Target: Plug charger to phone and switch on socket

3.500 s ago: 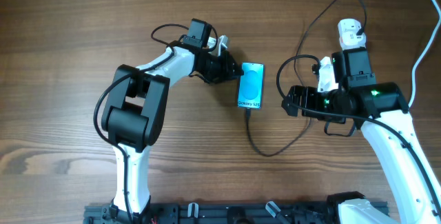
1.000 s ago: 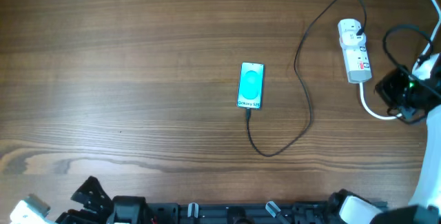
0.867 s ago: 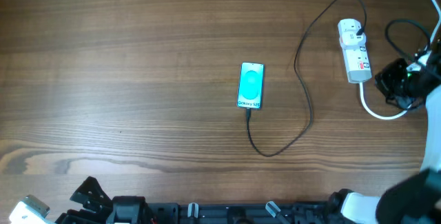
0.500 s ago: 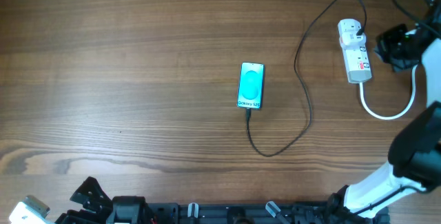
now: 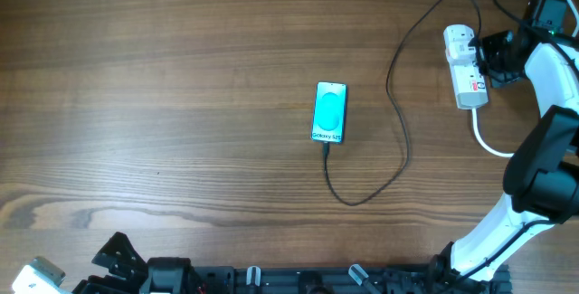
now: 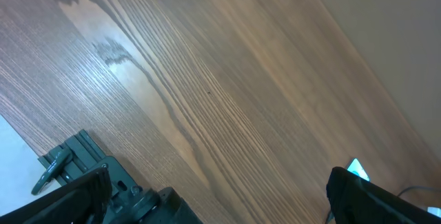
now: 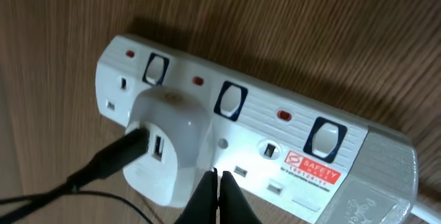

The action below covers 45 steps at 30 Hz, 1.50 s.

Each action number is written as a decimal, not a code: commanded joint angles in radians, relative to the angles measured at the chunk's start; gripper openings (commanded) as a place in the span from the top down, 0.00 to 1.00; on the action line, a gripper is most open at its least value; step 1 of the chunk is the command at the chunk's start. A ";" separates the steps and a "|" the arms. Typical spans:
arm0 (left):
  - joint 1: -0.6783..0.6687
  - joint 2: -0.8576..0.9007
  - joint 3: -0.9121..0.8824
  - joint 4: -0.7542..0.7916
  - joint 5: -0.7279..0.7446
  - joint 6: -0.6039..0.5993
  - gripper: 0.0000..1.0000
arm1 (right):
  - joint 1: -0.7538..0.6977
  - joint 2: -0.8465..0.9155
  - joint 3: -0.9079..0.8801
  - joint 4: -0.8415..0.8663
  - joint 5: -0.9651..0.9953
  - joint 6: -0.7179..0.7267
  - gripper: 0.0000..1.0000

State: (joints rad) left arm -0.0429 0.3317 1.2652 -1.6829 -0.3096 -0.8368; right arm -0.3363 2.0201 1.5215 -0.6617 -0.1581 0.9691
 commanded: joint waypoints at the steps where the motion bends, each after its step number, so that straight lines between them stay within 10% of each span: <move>1: 0.008 -0.011 0.001 0.002 -0.014 -0.009 0.00 | 0.004 0.019 0.018 0.021 0.047 0.034 0.95; 28: 0.008 -0.011 0.001 0.002 -0.014 -0.009 0.00 | 0.067 0.097 0.010 0.054 0.098 -0.160 0.95; 34: 0.008 -0.011 0.001 0.002 -0.014 -0.009 0.00 | 0.060 -0.224 0.010 -0.008 -0.006 -0.479 0.95; 45: 0.008 -0.011 0.001 0.002 -0.014 -0.009 0.00 | 0.060 -0.922 0.010 -0.499 -0.140 -0.602 0.95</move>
State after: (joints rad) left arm -0.0429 0.3267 1.2652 -1.6836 -0.3099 -0.8368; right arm -0.2790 1.1870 1.5276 -1.0698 -0.2325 0.4656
